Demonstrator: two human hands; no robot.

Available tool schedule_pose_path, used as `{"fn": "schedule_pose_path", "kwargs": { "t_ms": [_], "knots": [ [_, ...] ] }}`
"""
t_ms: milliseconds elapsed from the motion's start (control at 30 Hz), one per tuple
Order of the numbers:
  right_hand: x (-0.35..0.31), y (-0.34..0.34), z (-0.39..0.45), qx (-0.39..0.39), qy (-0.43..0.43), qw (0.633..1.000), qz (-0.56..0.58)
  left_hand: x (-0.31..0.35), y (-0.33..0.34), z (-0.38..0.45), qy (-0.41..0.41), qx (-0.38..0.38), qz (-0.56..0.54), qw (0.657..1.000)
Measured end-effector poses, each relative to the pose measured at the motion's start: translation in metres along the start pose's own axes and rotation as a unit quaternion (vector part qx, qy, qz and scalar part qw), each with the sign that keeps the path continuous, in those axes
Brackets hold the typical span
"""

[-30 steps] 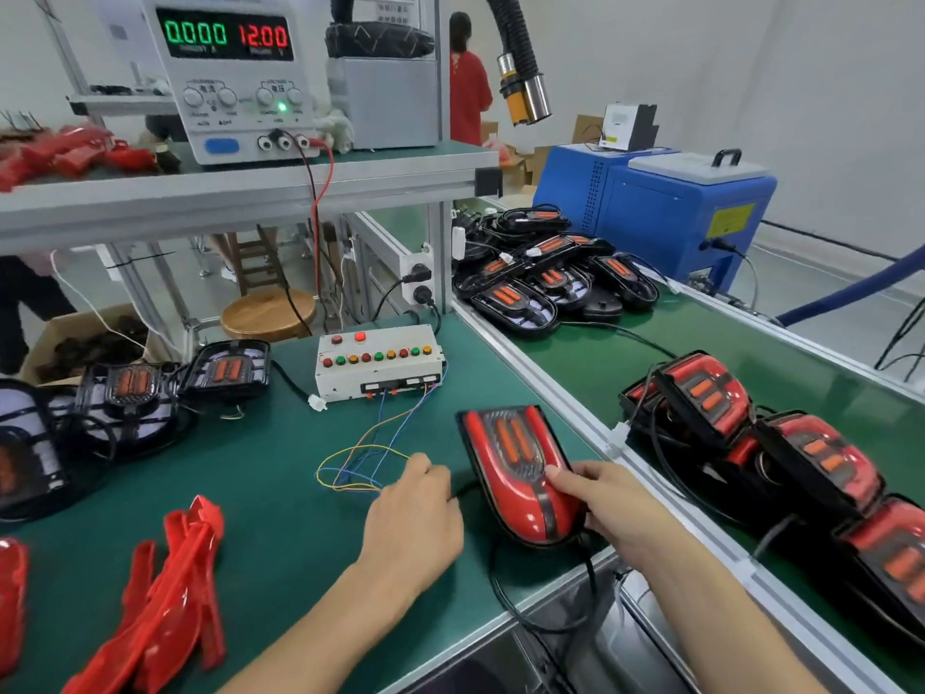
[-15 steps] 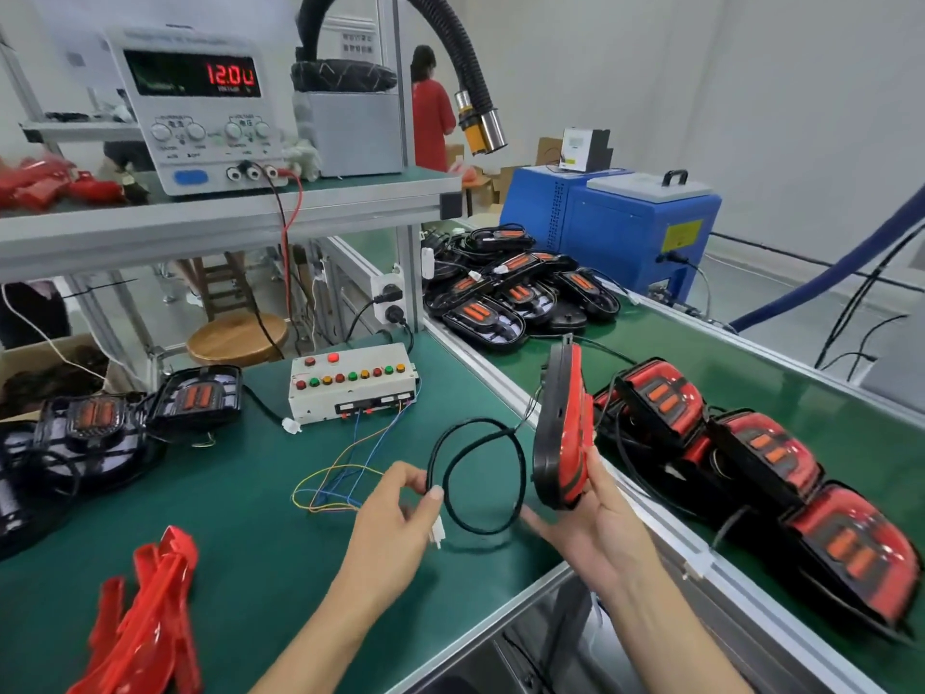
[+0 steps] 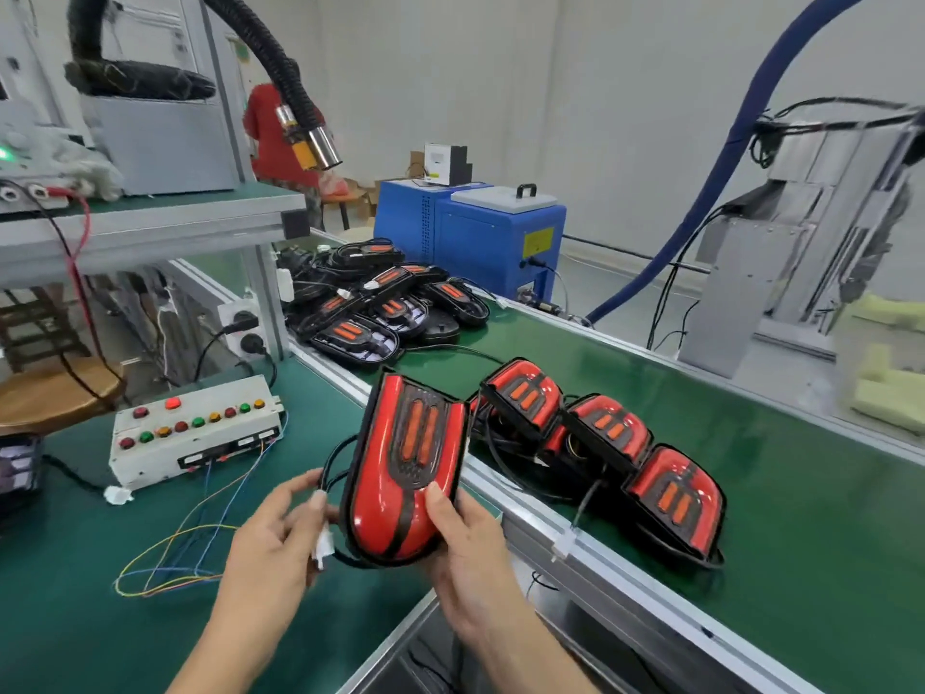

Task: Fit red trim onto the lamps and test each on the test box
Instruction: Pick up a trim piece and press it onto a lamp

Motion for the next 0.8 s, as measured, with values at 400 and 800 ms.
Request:
{"fn": "schedule_pose_path", "kwargs": {
  "t_ms": [400, 800],
  "knots": [
    [-0.034, 0.013, 0.008, 0.020, -0.075, 0.989, -0.127, 0.019, 0.028, 0.022, 0.008, -0.044, -0.060, 0.997],
    [-0.070, 0.000, 0.023, 0.000, 0.002, 0.998, -0.068, 0.036, 0.051, 0.056, 0.029, -0.090, -0.082, 0.992]
  ]
}}
Point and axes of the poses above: each hand's wrist, its own z-axis towards the middle knuckle, its own y-axis out of the palm, x = y × z, the point moved 5 cm from there along z, towards the middle knuckle, and after that the axes turned 10 degrees about -x, right-handed, at the moved point
